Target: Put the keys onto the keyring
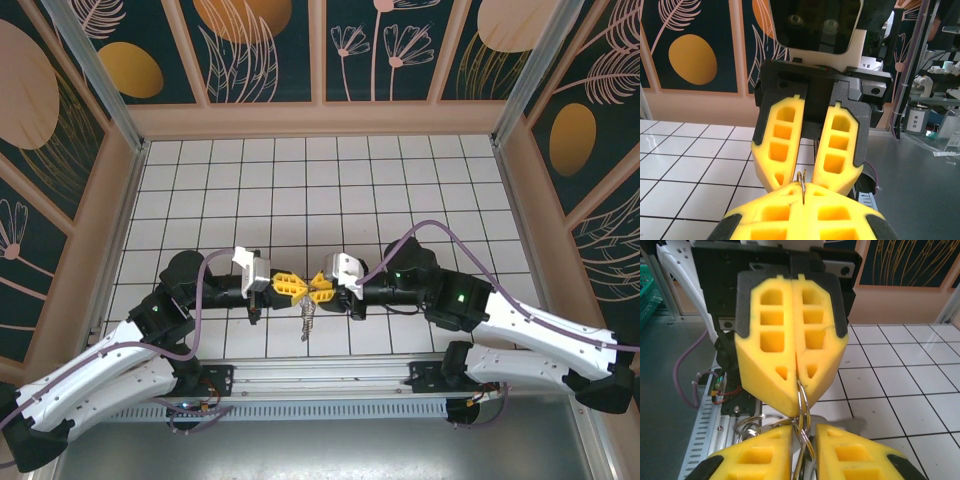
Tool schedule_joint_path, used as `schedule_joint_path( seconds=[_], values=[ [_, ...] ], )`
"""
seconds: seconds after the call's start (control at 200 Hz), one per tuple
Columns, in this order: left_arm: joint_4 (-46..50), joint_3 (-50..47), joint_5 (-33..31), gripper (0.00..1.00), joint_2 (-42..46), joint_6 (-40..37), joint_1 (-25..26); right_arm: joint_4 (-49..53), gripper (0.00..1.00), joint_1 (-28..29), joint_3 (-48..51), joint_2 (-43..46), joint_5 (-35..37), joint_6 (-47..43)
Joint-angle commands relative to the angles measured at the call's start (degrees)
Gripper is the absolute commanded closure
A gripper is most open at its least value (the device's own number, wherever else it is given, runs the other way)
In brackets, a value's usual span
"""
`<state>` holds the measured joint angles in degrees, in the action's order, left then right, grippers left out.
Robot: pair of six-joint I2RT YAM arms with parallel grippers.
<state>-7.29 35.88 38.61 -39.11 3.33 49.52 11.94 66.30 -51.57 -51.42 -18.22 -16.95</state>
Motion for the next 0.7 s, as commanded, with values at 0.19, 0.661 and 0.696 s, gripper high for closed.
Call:
schedule_joint_path(
  seconds=[0.19, 0.661, 0.696],
  values=[
    [-3.5, -0.2, 1.9, 1.0, -0.5, 0.8, 0.1, -4.5, 0.82, -0.3, 2.0, 2.4, -1.0, 1.2],
    [14.3, 6.4, -3.8, 0.96, -4.0, -5.3, 0.1, 1.9, 1.0, -0.3, -1.0, 0.2, 6.6, -0.4],
    [17.1, 7.7, -4.9, 0.93, -5.0, -6.3, 0.1, 2.9, 1.0, -0.3, -1.9, -0.7, 7.2, -0.9]
  ],
)
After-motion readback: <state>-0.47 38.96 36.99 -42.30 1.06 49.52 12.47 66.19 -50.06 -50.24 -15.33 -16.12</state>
